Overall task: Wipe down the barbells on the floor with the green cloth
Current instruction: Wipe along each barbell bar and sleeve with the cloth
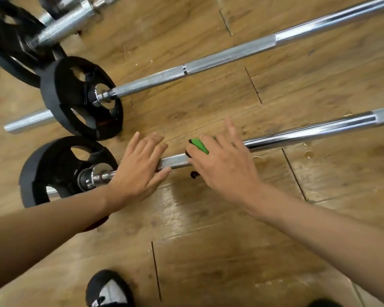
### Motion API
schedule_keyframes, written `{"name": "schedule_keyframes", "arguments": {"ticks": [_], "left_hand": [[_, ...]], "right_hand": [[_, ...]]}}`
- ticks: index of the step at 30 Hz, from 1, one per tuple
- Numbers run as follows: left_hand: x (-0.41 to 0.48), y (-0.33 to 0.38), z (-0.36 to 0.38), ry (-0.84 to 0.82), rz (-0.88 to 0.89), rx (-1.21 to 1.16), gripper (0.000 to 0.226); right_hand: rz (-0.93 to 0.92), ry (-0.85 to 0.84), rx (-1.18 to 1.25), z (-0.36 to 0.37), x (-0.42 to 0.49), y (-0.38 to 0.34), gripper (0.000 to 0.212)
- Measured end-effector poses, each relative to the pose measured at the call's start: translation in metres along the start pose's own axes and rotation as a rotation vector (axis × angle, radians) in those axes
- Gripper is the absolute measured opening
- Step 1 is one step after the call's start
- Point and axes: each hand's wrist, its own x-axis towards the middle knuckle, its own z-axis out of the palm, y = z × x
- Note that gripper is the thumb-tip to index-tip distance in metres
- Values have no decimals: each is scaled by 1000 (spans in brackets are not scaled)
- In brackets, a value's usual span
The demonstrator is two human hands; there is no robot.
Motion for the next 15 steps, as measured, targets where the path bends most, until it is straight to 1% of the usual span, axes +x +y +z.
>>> {"name": "schedule_keyframes", "arguments": {"ticks": [1,3,6,9,12,14,15], "left_hand": [[4,-2,-5,-26,78,45,75],[18,1,-18,-73,244,111,74],[41,19,-32,-65,418,126,77],[59,30,-31,-14,599,142,80],[72,35,-19,43,681,117,82],[74,40,-12,68,704,72,83],[72,41,-9,86,710,48,83]], "right_hand": [[-10,-4,-37,-7,-2,11,23],[37,-22,-111,-25,-16,41,25],[105,-20,-219,-60,-43,97,27],[73,-104,-338,-97,-67,145,30],[57,-256,-417,-130,-73,165,31],[67,-345,-436,-134,-61,159,35],[102,-370,-421,-130,-56,153,36]]}}
